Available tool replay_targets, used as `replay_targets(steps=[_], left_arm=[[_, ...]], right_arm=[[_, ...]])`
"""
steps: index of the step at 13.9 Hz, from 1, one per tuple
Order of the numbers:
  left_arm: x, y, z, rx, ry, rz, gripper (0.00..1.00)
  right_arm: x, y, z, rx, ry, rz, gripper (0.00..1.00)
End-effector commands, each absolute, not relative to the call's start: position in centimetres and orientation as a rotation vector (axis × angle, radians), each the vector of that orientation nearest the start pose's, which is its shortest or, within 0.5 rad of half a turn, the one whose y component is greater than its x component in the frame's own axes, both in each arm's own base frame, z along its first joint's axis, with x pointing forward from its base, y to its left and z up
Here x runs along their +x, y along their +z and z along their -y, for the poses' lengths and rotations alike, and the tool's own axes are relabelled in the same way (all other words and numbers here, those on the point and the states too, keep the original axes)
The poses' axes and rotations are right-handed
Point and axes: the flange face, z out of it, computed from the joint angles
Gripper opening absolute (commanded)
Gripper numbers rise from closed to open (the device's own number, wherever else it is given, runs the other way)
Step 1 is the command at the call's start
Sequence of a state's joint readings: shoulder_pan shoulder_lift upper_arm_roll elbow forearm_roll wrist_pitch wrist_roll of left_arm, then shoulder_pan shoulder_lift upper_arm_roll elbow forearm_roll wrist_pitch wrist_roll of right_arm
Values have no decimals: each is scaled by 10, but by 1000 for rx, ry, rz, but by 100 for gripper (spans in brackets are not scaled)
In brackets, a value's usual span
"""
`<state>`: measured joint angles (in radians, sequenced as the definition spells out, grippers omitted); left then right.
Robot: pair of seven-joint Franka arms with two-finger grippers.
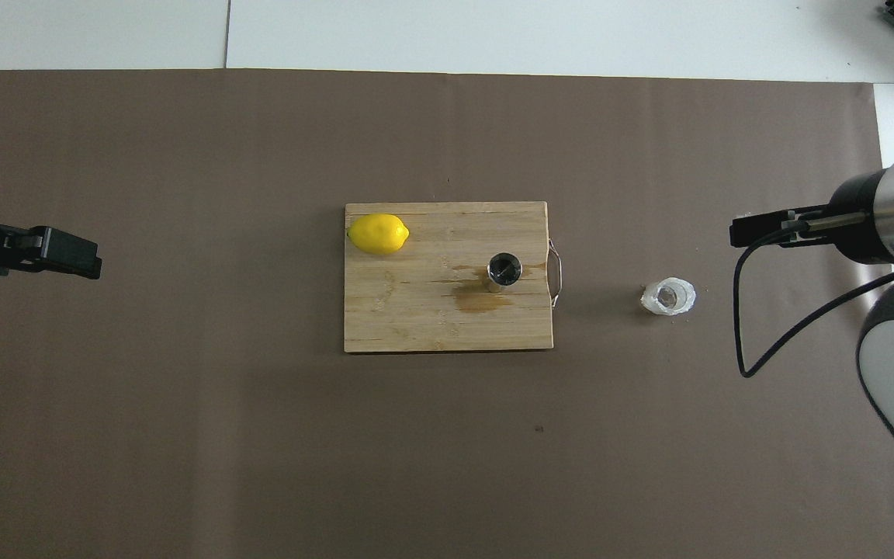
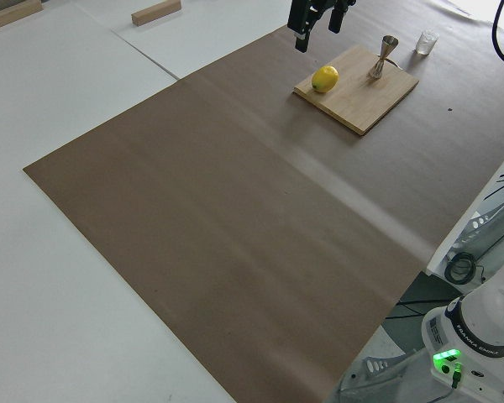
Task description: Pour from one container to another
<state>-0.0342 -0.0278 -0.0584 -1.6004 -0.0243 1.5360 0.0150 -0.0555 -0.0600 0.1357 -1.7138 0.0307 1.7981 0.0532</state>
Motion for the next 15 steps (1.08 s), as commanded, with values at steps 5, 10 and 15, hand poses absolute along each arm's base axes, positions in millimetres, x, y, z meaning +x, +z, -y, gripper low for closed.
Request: replay_targets(steps=[5, 10, 15], left_arm=[[530, 624, 52, -3157, 62, -158, 100], [530, 624, 52, -3157, 62, -158, 100], [530, 624, 52, -3157, 62, -158, 100]], right_arm=[[558, 624, -43, -3178, -141, -53, 100], [554, 622, -42, -3172, -93, -75, 100], [551, 620, -41, -3174, -50, -95, 100]])
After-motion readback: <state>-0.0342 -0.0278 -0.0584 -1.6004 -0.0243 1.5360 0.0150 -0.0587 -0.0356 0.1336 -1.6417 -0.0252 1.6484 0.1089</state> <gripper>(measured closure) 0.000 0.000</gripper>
